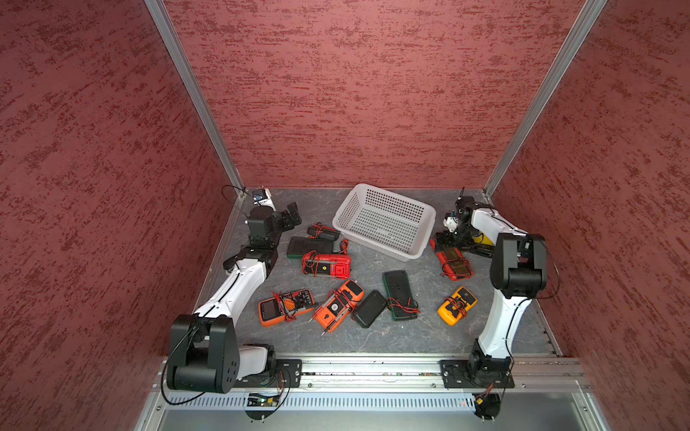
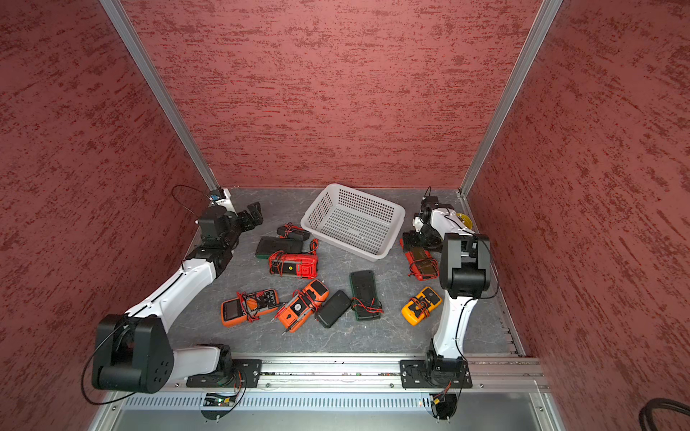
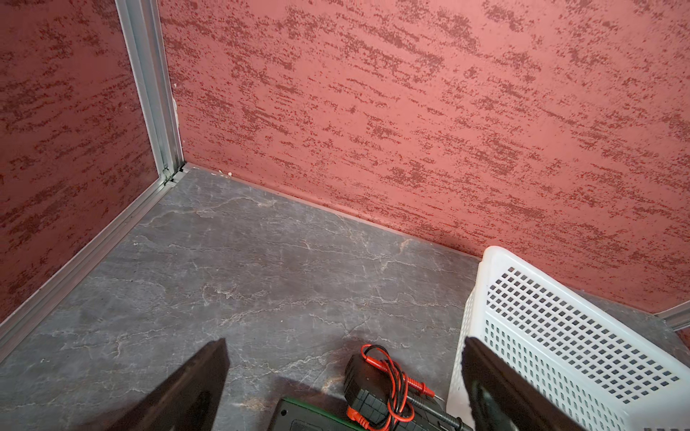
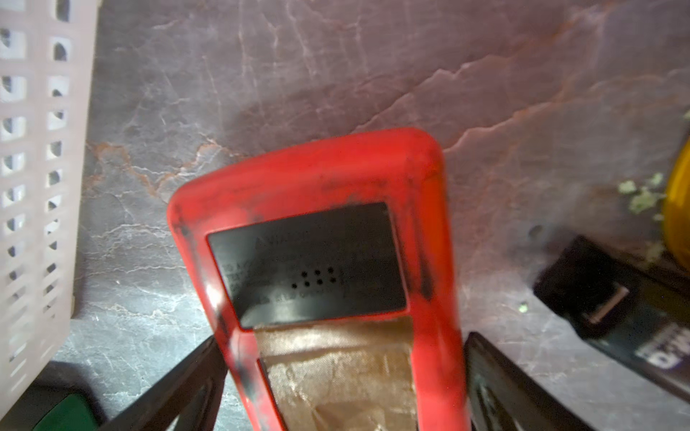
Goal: Put the multimeter into the basket
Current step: Pick up the multimeter from the center of the board.
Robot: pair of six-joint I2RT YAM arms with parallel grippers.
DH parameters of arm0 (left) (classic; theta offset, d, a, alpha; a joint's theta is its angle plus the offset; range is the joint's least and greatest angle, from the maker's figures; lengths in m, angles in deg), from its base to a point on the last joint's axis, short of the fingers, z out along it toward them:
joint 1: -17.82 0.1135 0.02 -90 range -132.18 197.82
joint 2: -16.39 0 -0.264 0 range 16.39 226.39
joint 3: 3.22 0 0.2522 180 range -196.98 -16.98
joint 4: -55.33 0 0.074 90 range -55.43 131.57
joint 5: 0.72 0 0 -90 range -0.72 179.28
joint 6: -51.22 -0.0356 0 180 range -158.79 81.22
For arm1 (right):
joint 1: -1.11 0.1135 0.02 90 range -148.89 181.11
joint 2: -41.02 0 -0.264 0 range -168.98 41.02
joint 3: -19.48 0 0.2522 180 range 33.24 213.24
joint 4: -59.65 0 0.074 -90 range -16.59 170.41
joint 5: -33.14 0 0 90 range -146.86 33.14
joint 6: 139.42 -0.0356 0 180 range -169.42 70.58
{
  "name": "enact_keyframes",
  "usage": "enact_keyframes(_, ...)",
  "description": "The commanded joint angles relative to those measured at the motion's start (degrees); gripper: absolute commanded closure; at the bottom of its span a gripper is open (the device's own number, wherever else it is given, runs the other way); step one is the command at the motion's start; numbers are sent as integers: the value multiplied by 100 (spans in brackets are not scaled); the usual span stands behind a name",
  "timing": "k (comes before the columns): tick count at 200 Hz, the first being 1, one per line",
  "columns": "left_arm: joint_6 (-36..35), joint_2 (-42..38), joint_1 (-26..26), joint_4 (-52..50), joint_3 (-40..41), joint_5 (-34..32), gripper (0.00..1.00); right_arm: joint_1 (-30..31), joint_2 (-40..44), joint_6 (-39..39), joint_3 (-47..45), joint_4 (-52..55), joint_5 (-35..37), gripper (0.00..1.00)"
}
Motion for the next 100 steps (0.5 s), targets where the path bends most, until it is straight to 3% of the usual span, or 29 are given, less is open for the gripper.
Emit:
enact_keyframes(1,73,-118,50,-16,16,-55,0,57,-293,-25,-28,191,132,1)
enact_keyframes(100,101,-109,139,-43,-22,14,0,355,-943,-35,240,485,497,1)
